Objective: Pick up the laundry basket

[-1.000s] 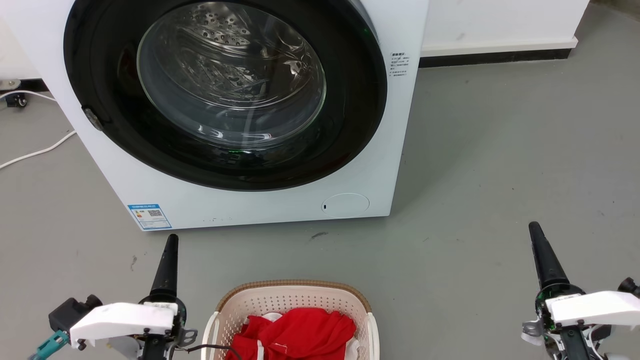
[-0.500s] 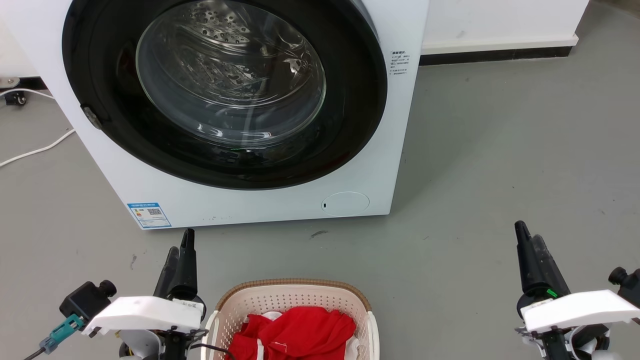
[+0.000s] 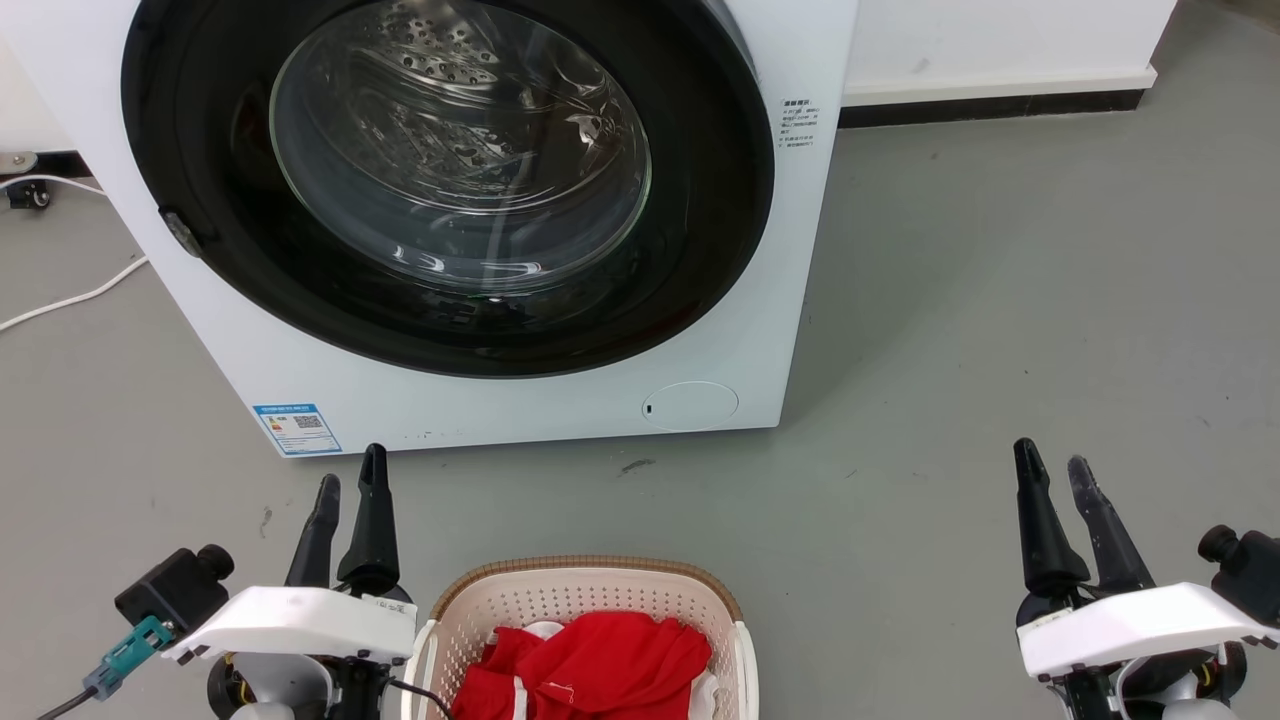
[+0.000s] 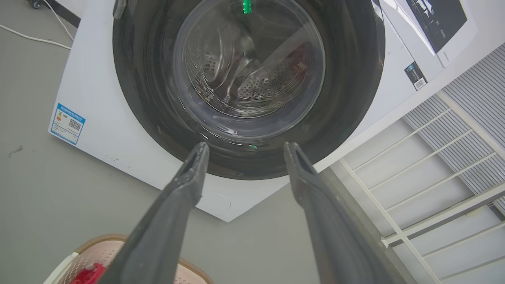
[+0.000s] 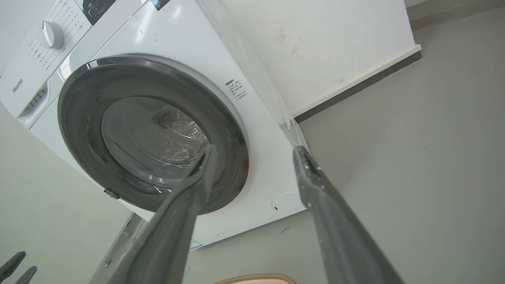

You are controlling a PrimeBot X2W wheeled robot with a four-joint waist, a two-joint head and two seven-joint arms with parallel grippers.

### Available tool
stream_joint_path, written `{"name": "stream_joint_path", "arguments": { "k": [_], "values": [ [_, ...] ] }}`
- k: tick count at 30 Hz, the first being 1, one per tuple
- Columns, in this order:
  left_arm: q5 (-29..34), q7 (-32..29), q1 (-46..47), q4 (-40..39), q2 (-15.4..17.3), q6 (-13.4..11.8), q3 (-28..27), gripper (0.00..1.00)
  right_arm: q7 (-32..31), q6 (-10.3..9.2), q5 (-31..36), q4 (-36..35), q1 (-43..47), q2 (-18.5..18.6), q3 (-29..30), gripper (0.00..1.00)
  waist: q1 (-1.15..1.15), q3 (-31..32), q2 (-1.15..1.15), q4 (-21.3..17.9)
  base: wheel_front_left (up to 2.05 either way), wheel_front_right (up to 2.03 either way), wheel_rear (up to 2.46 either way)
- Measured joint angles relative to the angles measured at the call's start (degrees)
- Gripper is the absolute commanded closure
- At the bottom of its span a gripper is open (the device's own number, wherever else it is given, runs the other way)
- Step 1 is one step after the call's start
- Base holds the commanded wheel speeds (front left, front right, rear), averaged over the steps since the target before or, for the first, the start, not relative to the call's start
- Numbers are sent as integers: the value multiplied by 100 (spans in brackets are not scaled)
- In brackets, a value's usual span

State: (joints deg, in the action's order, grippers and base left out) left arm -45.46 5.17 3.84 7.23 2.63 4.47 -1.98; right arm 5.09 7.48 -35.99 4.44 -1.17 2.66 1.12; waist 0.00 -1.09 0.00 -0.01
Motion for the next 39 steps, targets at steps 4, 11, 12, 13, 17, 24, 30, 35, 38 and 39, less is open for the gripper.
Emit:
{"name": "stream_joint_path", "arguments": {
  "k": [4, 11, 12, 13, 17, 24, 30, 35, 38, 39],
  "values": [
    [292, 67, -7, -42, 1, 0, 9, 0, 74, 1, 314, -68, 21, 1, -18, 0, 0, -1, 0, 2, 0, 0, 0],
    [799, 182, -47, -74, 4, 1, 25, 0, 192, 1, 882, -81, 126, 1, -49, 0, 0, 3, 0, 0, 0, 0, 0],
    [870, 199, -49, -75, 4, 1, 32, 0, 201, 1, 956, -83, 126, 1, -49, 0, 0, 3, 0, -1, 0, 0, 0],
    [940, 210, -55, -78, 4, 1, 42, 0, 207, 1, 1036, -85, 126, 2, -56, 0, 0, 4, 0, -3, 0, 0, 0],
    [1169, 268, -83, -89, 5, 5, 64, 0, 281, 1, 1311, -116, 136, 2, -71, 0, 0, -1, 0, -5, 0, 0, 0],
    [1616, 372, -122, -90, 8, 5, 65, 0, 386, 1, 1772, -215, 183, 3, -143, 0, 0, -5, 0, 4, 0, 0, 0],
    [1976, 463, -160, -98, 8, 5, 59, 0, 468, 1, 2149, -230, 241, 3, -154, 0, 0, -6, 0, 15, 0, 0, 0],
    [2243, 521, -179, -126, 9, 4, 55, 0, 533, 2, 2439, -240, 261, 3, -154, 0, 0, -16, 0, 21, 0, 0, 0],
    [2404, 565, -183, -141, 10, 4, 56, 0, 568, 2, 2590, -248, 265, 3, -156, 0, 0, -20, 0, 20, 0, 0, 0],
    [2452, 570, -185, -146, 10, 4, 56, 0, 588, 2, 2630, -253, 268, 3, -153, 0, 0, -22, 0, 18, 0, 0, 0]
  ]
}}
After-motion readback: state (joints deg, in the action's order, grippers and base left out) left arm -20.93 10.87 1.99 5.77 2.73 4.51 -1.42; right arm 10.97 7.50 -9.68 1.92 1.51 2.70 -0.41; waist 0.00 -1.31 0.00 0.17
